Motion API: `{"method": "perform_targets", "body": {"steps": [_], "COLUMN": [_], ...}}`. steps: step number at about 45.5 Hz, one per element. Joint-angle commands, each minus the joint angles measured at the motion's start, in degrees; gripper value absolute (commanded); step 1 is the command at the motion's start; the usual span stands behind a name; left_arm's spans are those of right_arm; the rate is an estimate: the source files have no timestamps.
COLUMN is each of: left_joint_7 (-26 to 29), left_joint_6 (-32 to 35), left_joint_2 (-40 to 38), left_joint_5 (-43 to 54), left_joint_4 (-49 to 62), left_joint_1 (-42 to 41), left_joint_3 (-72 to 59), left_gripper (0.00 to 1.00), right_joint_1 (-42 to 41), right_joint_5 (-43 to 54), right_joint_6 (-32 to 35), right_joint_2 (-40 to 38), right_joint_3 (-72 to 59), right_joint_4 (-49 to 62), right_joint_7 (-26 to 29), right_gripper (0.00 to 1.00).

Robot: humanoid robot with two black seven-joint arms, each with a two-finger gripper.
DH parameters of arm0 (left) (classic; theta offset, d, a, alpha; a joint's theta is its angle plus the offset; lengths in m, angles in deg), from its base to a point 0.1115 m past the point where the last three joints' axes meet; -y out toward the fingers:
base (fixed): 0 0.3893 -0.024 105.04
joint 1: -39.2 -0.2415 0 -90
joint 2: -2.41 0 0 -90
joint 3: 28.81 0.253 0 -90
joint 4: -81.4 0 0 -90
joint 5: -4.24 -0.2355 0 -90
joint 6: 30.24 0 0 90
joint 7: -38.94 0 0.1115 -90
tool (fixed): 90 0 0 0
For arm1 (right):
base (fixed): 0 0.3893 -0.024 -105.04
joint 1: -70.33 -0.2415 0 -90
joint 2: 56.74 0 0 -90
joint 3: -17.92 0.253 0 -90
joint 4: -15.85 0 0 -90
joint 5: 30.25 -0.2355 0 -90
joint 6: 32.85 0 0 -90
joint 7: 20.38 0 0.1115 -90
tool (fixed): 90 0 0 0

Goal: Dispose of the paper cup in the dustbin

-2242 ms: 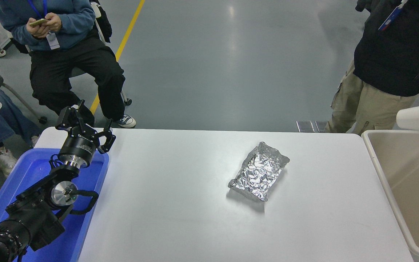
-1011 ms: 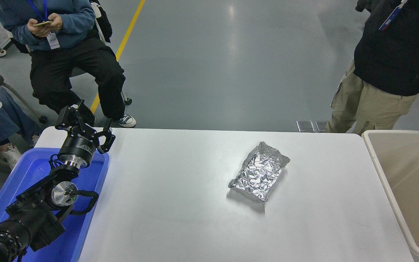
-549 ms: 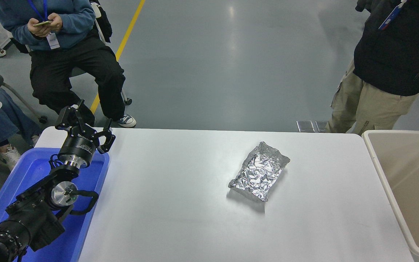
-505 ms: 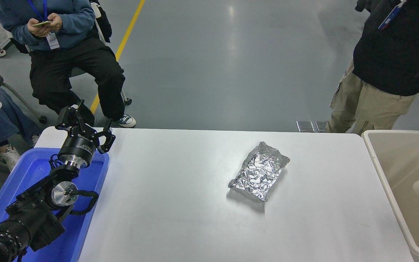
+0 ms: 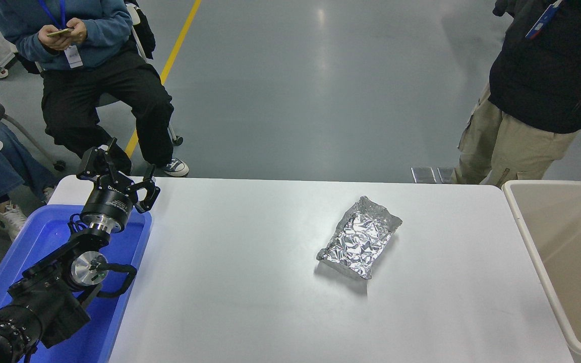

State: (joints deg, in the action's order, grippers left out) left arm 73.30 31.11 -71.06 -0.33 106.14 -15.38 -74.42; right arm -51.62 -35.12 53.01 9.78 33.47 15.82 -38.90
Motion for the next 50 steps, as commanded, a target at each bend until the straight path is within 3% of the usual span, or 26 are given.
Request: {"method": "perform_targets", "body": {"steps": [1,10,28,37,42,50], "left_joint_7": [0.0,0.0,0.0,0.0,0.0,-0.1], "left_joint_6": [0.0,0.0,0.0,0.0,0.0,0.0], "left_joint_2": [0.0,0.0,0.0,0.0,0.0,0.0], "left_joint_5": [0.0,0.0,0.0,0.0,0.0,0.0], "left_joint_4": [0.0,0.0,0.0,0.0,0.0,0.0], "left_joint_1": [0.0,0.0,0.0,0.0,0.0,0.0], "left_joint_3": [0.0,0.0,0.0,0.0,0.0,0.0], "left_gripper": [1.00,1.00,1.00,1.00,1.00,1.00], "right_joint_1": [-0.7,-0.7,2.2,4.4,8.9,13.8], "right_joint_5": [-1.0,-2.2,-0.8,5.0,8.8,23.9], "right_joint_6": [10.3,18.5,20.0,20.0,19.8,19.4], "right_joint_2": [-2.1,-4.9,-12.9,-8.5,-4.9,4.7], "right_joint_3": [1.2,13.7,27.8,37.7,45.1,58.6], "right_joint_4": [0.0,-4.4,-32.0,-36.8,-45.0,-50.4], "right_joint_7": [0.0,-0.3,-2.3,-5.3,-6.2,-6.3], "right_gripper": [1.00,1.00,1.00,1.00,1.00,1.00]}}
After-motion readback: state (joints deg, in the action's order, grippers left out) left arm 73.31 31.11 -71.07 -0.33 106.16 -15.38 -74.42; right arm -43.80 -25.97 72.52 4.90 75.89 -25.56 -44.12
